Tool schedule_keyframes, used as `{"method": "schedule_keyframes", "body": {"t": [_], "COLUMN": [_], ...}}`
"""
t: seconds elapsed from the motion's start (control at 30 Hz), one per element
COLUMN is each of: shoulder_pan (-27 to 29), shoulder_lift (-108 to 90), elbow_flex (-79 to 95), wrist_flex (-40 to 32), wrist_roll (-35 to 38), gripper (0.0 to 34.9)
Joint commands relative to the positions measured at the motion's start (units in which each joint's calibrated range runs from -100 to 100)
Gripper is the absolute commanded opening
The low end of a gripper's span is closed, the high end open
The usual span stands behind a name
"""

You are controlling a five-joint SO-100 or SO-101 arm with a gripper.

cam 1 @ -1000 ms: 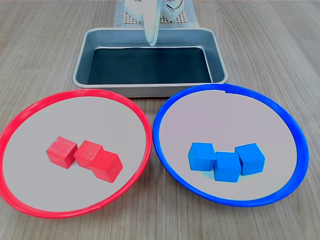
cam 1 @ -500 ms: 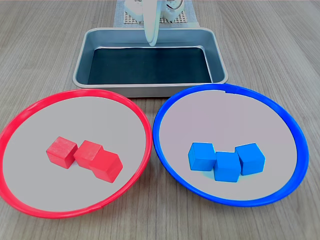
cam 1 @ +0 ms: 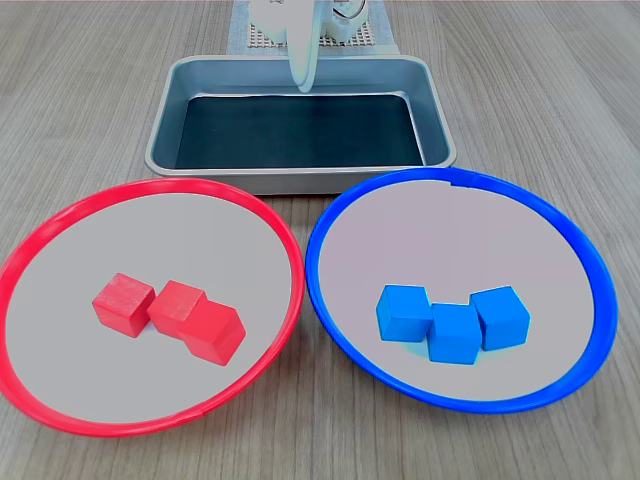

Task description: Relocate any misplaced blocks to their matching dishes.

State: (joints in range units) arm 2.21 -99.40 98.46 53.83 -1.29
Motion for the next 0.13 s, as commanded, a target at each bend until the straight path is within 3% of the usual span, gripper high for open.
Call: {"method": "schedule_keyframes", "body": {"t": [0.0,0.1], "shoulder_pan": [0.6,0.6], "shoulder_lift": [0.3,0.3], "elbow_flex": [-0.4,-0.4], "wrist_flex": [-0.1,-0.1], "wrist_roll": [-0.2,-0.2], "gripper": [0.4,0.4]}}
